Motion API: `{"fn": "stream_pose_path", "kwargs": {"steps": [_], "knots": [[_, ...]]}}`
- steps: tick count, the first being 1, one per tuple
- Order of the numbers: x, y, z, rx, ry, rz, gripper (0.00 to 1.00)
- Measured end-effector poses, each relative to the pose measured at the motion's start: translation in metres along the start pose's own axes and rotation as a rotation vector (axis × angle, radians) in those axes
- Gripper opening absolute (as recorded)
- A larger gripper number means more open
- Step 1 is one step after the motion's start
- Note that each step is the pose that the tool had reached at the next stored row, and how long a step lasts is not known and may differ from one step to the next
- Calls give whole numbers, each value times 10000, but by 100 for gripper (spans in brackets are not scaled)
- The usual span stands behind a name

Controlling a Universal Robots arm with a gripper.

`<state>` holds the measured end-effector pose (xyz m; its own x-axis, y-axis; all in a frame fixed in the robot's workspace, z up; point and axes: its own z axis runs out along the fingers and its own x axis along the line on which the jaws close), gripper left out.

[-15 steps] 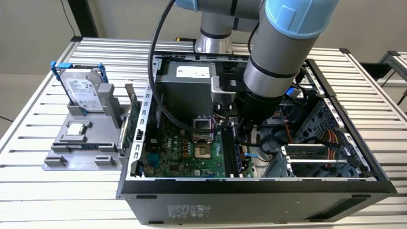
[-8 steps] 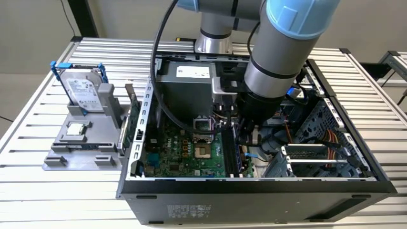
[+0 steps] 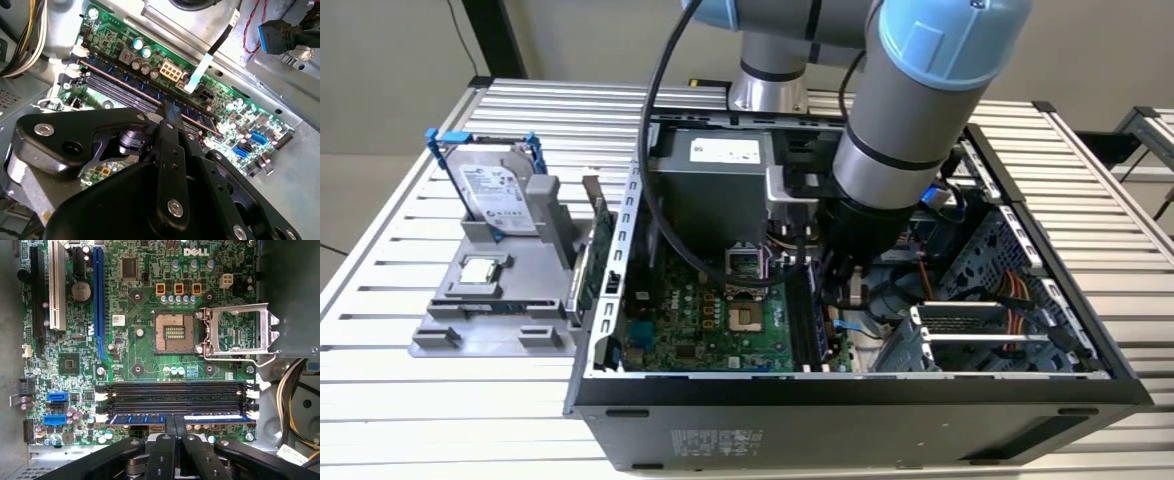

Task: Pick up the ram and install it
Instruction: 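Press down the ram until it locks into place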

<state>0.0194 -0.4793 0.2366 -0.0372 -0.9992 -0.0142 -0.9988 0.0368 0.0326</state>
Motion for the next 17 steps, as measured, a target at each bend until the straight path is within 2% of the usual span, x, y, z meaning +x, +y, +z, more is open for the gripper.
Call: {"fn": "stream_pose_path", "kwargs": {"steps": [2,8,11,12,13,17], "knots": [[0,-1,22,0,-2,-1,0],[0,-2,31,-5,-3,-1,0],[1,-3,74,-5,2,-1,0],[4,-6,165,-8,17,-1,0],[5,-6,184,-9,18,-1,0],[1,-7,181,-10,21,0,0]]}}
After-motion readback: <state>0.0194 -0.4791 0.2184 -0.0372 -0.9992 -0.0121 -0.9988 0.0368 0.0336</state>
